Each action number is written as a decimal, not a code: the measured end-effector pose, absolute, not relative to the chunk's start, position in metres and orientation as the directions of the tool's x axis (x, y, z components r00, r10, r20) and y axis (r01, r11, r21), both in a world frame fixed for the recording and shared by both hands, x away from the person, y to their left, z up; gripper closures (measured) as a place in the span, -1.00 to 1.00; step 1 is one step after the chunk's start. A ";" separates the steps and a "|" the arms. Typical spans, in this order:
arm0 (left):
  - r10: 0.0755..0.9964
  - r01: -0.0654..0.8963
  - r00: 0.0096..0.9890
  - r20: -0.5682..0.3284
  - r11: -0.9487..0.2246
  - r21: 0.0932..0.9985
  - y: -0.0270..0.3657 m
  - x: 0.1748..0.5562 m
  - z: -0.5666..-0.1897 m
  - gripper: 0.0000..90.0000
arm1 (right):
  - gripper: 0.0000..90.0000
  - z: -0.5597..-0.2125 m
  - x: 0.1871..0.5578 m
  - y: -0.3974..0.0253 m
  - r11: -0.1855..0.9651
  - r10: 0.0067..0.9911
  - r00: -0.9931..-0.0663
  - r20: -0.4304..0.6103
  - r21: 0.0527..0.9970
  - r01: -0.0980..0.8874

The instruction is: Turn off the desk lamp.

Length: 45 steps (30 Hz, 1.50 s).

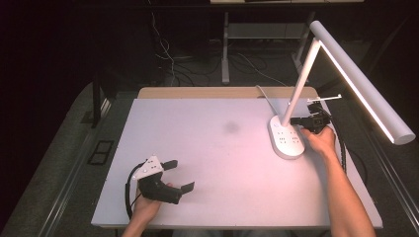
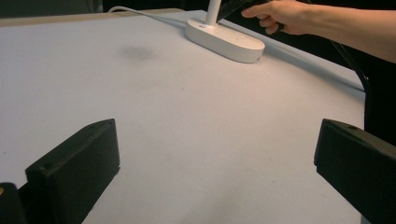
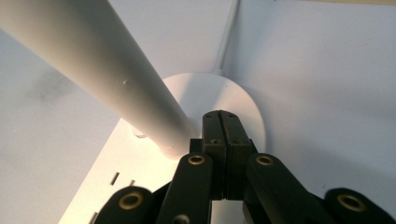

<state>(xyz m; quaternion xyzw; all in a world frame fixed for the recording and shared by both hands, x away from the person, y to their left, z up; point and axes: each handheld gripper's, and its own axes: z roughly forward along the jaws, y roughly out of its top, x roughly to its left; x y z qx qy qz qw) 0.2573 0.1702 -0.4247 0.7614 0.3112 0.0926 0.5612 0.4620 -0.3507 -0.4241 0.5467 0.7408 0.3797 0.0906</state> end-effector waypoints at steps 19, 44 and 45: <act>0.579 0.367 0.789 -0.205 -0.177 0.913 0.170 0.257 -0.424 -1.00 | 1.00 -0.425 0.461 -0.352 0.096 0.875 -0.380 0.299 0.661 0.744; 0.578 0.362 0.791 -0.200 -0.180 0.915 0.171 0.257 -0.424 -1.00 | 1.00 -0.427 0.456 -0.354 0.045 0.875 -0.348 0.336 0.660 0.750; 0.578 0.362 0.791 -0.198 -0.181 0.914 0.171 0.257 -0.424 -1.00 | 1.00 -0.427 0.456 -0.354 0.045 0.875 -0.348 0.336 0.660 0.750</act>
